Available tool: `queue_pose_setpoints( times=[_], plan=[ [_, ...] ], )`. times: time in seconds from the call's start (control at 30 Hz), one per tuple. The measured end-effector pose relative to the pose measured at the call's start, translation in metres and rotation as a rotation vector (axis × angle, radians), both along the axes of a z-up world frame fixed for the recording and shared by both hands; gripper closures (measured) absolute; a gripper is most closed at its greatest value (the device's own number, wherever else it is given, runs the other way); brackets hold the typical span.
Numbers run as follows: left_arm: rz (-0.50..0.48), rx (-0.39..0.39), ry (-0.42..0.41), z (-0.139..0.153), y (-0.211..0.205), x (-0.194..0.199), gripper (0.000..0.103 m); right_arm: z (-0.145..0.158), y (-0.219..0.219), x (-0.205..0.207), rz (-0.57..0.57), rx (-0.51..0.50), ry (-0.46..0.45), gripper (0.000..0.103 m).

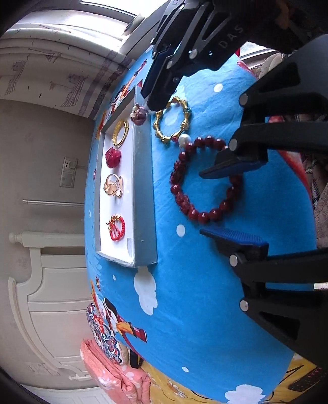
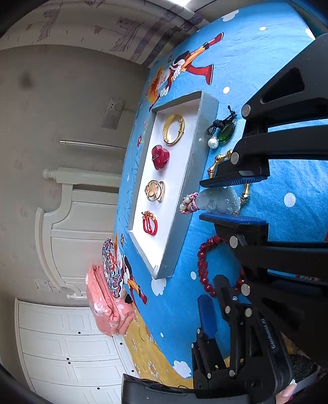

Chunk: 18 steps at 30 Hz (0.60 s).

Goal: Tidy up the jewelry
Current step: 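Grasp the jade pendant with the right tool while the left tool grasps the red beads, then lift the bead bracelet and carry it into the tray with both tools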

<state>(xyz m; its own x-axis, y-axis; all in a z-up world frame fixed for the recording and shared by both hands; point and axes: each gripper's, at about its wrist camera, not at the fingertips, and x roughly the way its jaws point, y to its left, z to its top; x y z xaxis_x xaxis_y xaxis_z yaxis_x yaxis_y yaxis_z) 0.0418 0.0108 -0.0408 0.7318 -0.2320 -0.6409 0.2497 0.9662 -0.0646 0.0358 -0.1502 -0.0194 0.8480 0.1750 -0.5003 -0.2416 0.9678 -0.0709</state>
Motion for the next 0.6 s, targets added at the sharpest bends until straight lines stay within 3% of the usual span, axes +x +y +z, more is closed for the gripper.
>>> queue_pose_setpoints(
  times=[0.13, 0.5, 0.6],
  plan=[
    [0.057, -0.04, 0.037, 0.0, 0.017, 0.019, 0.065, -0.001, -0.002, -0.001, -0.004, 0.007, 0.001, 0.082],
    [-0.045, 0.019, 0.023, 0.006, -0.012, 0.031, 0.065, 0.0, -0.008, 0.001, -0.022, 0.023, 0.003, 0.082],
    [-0.06, 0.048, 0.037, 0.0, -0.019, 0.036, 0.08, 0.0, -0.009, 0.001, -0.027, 0.026, 0.002, 0.082]
  ],
)
